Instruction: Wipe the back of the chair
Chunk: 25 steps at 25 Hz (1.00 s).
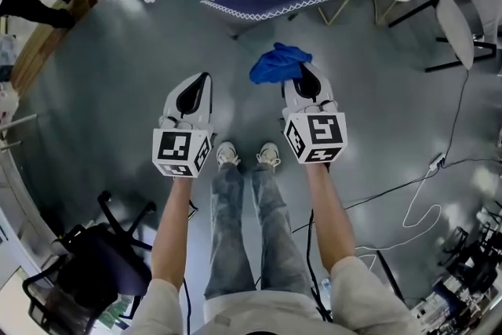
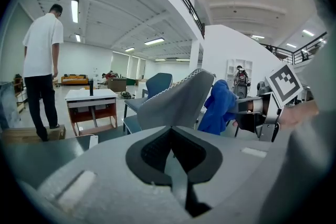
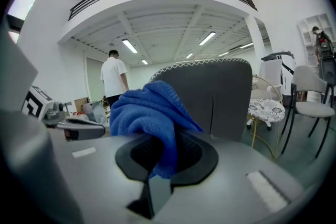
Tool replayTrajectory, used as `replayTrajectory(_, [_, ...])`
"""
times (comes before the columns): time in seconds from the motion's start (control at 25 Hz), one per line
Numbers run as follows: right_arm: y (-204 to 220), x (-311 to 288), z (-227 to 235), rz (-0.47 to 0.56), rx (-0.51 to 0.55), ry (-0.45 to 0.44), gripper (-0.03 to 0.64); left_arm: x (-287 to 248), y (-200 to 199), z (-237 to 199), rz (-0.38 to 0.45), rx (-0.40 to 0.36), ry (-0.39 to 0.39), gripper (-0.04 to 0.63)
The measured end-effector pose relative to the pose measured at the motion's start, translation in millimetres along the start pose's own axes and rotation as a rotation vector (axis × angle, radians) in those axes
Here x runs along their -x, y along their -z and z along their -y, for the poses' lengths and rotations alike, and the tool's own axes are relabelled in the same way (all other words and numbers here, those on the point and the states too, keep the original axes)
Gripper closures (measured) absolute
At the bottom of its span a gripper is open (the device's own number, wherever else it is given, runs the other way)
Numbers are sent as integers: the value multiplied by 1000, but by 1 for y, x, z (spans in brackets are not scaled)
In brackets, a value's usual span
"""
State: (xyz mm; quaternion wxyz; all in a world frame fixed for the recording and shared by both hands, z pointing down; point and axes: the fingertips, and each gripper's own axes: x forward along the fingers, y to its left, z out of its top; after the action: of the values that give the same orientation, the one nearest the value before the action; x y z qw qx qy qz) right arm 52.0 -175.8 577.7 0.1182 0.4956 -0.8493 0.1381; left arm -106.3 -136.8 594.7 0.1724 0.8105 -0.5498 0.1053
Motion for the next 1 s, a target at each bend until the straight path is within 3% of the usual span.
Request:
replayTrajectory(0.16, [-5,-4,0,21,8,-9,575,-3,4,3,3,-4,-4,591])
replayTrajectory(0.64, [-73,-23,-8,149,53,-19,575,-9,-2,6,15,-7,-3,591])
replayTrajectory(1.0, [-41,-51,-4,117,32,-14,575,-15,5,-4,9,-4,1,591])
